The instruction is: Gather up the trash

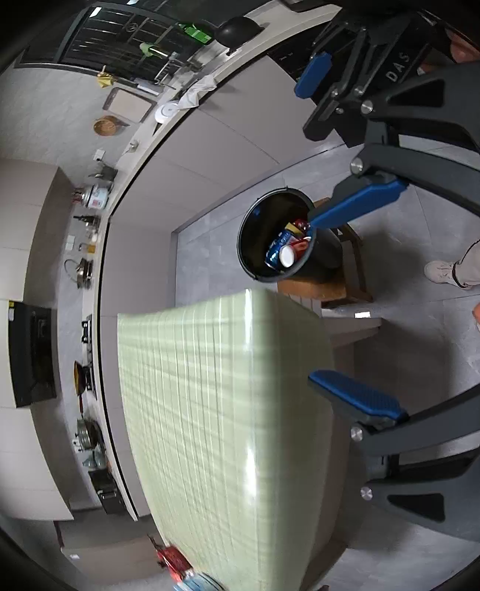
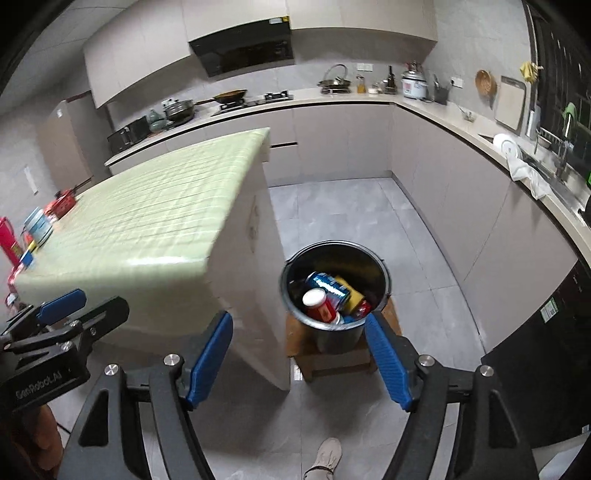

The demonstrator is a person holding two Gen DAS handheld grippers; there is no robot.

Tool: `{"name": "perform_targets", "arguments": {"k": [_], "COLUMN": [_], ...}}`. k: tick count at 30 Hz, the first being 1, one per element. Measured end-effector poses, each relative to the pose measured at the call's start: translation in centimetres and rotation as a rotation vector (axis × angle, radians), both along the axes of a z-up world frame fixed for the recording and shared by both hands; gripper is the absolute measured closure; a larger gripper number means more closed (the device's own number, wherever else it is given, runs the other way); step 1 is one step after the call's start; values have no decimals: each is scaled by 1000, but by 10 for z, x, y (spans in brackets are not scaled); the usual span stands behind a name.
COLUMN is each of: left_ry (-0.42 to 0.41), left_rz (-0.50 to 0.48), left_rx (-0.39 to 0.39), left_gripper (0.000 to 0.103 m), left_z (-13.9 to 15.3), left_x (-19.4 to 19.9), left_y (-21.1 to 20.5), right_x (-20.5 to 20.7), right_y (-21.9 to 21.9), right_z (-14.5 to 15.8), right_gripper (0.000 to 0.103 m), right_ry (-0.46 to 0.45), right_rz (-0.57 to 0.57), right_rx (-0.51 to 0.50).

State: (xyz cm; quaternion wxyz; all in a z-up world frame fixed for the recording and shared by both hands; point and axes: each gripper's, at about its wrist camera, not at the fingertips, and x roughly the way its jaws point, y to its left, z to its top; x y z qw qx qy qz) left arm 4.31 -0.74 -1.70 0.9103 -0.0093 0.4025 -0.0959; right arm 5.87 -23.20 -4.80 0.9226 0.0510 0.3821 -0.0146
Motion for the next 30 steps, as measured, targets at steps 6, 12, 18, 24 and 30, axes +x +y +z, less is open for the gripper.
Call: {"name": "perform_targets", "arguments": {"k": [6, 12, 18, 24, 30], "left_ry": [-44, -78, -73, -93, -97], "left_rz": [19, -1, -14, -5, 1], "left_rx": [0, -3, 0, 11, 12], "left_gripper": [22, 15, 14, 11, 11], "left_z": [15, 19, 16, 19, 17], "left_x": [-21, -35, -37, -43, -43], "left_y": [5, -2, -8, -12, -11], "right_x": [-41, -75, -84, -86, -85], "right_y": [30, 38, 37, 33, 33], "right_z": [21, 39, 36, 41, 42], "right_gripper": [27, 23, 22, 22, 22], "right_ry": [-58, -120, -113, -120, -121], "right_rz": [11, -35, -46, -62, -67], "right_rx": [-23, -48, -37, -30, -28]}}
